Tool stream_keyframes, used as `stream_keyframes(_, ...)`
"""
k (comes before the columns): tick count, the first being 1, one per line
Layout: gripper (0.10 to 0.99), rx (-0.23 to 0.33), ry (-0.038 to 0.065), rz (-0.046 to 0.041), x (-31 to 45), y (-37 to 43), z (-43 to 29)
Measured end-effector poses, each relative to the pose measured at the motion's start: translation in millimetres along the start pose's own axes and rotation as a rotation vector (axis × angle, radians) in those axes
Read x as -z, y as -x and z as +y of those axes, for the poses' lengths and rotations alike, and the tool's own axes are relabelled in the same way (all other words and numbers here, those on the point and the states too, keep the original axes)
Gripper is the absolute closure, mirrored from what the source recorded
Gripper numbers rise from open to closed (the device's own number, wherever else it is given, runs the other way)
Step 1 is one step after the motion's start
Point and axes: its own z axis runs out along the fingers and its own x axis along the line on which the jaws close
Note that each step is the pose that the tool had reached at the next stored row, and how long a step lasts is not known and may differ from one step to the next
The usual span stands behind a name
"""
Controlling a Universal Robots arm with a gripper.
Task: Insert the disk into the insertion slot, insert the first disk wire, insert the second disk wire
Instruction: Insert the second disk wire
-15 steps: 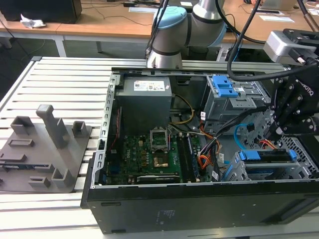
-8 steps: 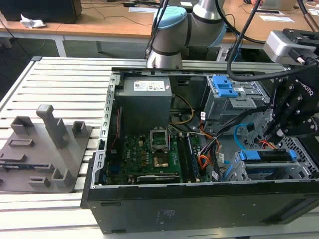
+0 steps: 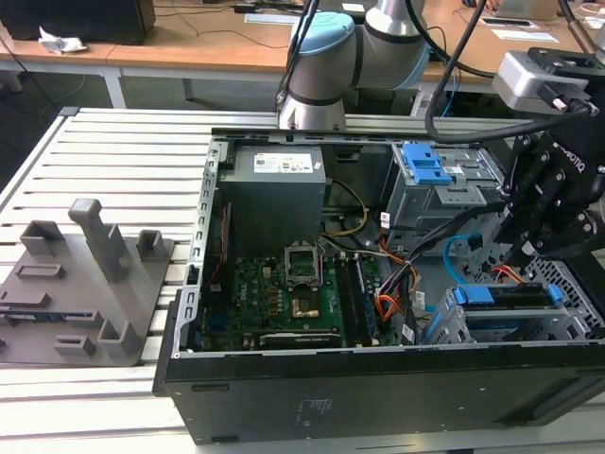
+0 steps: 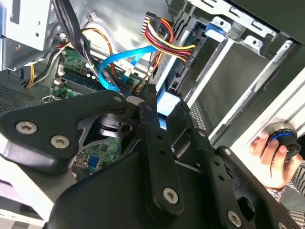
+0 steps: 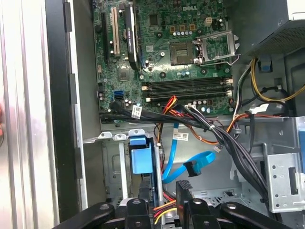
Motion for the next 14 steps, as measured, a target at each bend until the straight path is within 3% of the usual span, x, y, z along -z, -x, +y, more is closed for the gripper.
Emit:
stream_keyframes(3,0.725,0.002,0.0,0.0,0.0,2.8,0.2)
stream_keyframes(8,0.725,0.134,-0.004,0.0067,-0.1,3.6,0.2)
stream_keyframes(14,0.725,0.137,-0.004,0.0068,-0.8,8.5,2.8)
